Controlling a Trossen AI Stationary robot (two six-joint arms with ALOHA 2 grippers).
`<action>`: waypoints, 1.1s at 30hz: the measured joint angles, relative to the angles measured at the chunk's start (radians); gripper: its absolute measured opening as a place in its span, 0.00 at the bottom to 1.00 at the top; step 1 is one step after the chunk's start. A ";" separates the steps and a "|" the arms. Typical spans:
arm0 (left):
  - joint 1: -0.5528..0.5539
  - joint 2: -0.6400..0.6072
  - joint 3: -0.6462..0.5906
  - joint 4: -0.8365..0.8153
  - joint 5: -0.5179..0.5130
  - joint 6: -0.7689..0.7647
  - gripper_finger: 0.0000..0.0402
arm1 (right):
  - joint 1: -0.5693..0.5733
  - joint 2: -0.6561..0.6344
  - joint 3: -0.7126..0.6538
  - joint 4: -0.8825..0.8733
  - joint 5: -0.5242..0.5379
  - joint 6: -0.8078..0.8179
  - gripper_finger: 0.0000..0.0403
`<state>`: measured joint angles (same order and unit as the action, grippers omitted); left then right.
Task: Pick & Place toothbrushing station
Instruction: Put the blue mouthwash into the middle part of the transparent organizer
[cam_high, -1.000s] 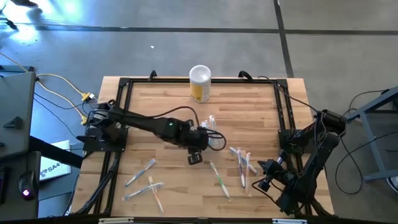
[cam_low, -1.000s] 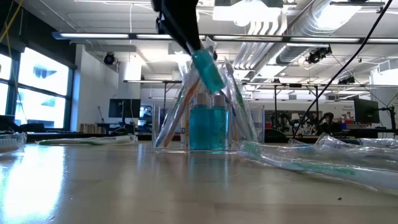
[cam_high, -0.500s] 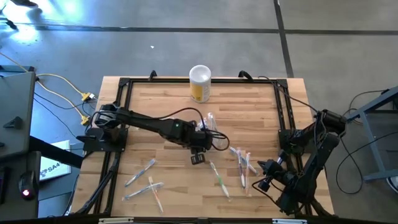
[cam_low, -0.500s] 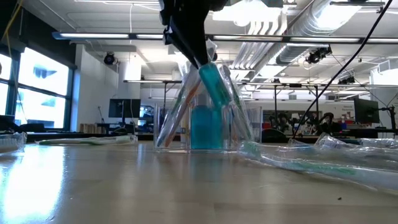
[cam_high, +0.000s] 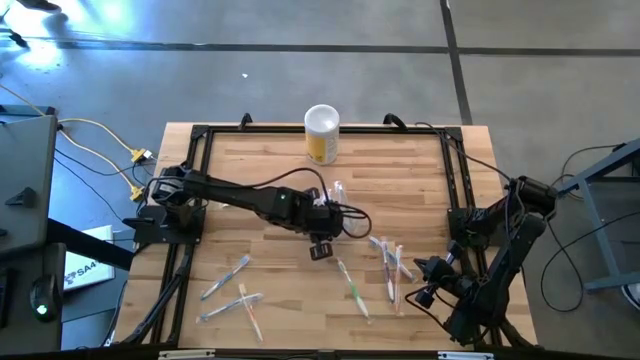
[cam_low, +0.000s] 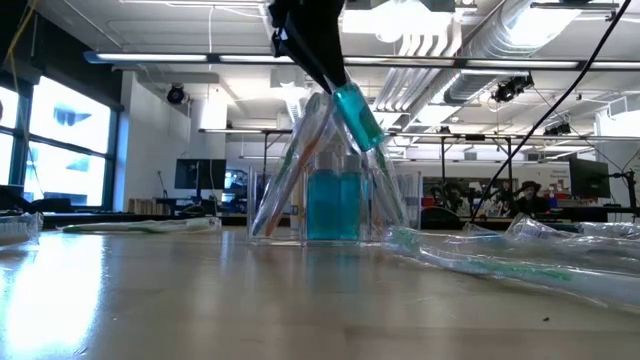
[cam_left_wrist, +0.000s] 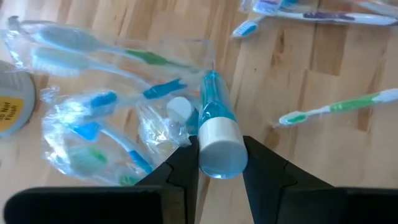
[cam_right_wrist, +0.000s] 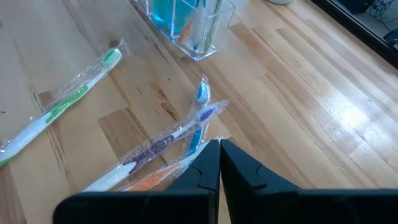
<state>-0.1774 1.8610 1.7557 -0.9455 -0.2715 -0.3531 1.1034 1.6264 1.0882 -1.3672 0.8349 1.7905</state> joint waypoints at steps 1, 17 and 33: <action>0.004 0.007 0.000 0.003 0.005 0.000 0.22 | 0.000 0.000 0.000 0.001 0.000 0.000 0.01; 0.022 0.037 0.000 -0.064 0.066 -0.019 0.22 | 0.000 0.000 0.000 0.006 -0.004 -0.008 0.01; 0.044 0.037 0.000 -0.078 0.154 -0.048 0.22 | 0.000 0.000 0.000 0.006 0.001 -0.008 0.01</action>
<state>-0.1330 1.8977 1.7554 -1.0234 -0.1177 -0.4014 1.1034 1.6266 1.0882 -1.3613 0.8356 1.7824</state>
